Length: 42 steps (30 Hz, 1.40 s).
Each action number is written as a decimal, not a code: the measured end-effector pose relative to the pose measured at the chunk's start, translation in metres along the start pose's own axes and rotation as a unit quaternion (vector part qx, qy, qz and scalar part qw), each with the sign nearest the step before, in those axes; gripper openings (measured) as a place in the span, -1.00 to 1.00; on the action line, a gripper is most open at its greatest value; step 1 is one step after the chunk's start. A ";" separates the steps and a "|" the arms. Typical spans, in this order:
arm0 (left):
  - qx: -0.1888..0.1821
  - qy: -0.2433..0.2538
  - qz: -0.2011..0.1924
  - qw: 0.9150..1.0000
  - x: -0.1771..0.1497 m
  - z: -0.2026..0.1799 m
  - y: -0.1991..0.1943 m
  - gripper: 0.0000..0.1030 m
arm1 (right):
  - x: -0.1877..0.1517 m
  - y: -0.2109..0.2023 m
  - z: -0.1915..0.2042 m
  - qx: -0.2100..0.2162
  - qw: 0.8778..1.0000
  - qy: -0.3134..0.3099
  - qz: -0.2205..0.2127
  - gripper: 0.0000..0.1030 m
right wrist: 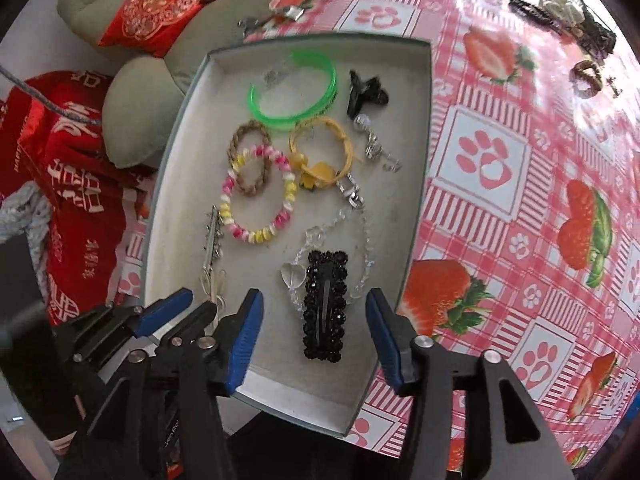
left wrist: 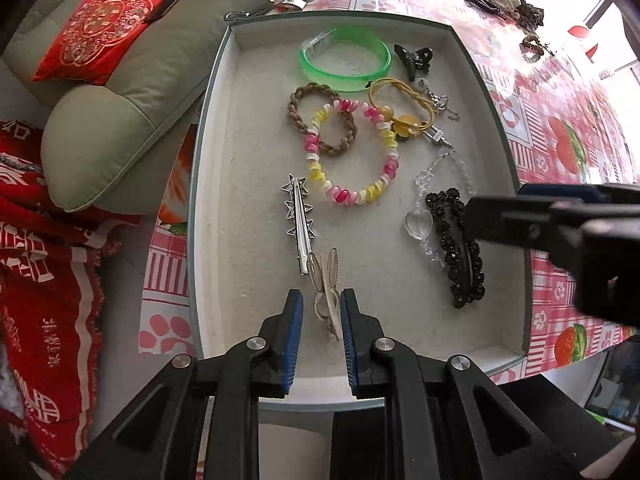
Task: Organize jewelry
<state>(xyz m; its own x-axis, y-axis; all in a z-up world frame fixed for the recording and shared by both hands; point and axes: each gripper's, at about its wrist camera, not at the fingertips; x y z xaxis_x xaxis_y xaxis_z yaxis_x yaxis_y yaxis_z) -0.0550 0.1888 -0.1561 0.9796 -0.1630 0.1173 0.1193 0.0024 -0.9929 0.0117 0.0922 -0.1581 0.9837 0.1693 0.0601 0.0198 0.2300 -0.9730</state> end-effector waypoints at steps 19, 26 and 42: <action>0.015 -0.011 -0.041 0.999 0.005 0.009 -0.054 1.00 | -0.010 -0.056 -0.042 -0.002 0.998 0.051 -0.024 0.40; 0.018 -0.006 -0.038 0.999 0.004 0.007 -0.062 1.00 | -0.012 -0.069 -0.033 -0.003 0.999 0.038 -0.032 0.42; 0.058 -0.016 -0.063 0.996 0.010 0.023 -0.108 1.00 | -0.013 -0.108 -0.008 -0.037 0.997 0.000 -0.068 0.71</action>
<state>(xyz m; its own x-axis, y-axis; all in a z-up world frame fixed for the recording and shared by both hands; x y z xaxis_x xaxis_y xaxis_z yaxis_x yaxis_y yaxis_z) -0.0539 0.2091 -0.0475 0.9601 -0.1380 0.2434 0.2577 0.0977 -0.9613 -0.0018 0.0580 -0.0554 0.9708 0.1423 0.1929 0.1664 0.1793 -0.9696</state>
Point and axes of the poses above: each gripper's, at about its wrist camera, not at the fingertips, and y roughly the way its jaws point, z to its left, x to its top, and after that the axes turned 15 degrees about y, right-handed
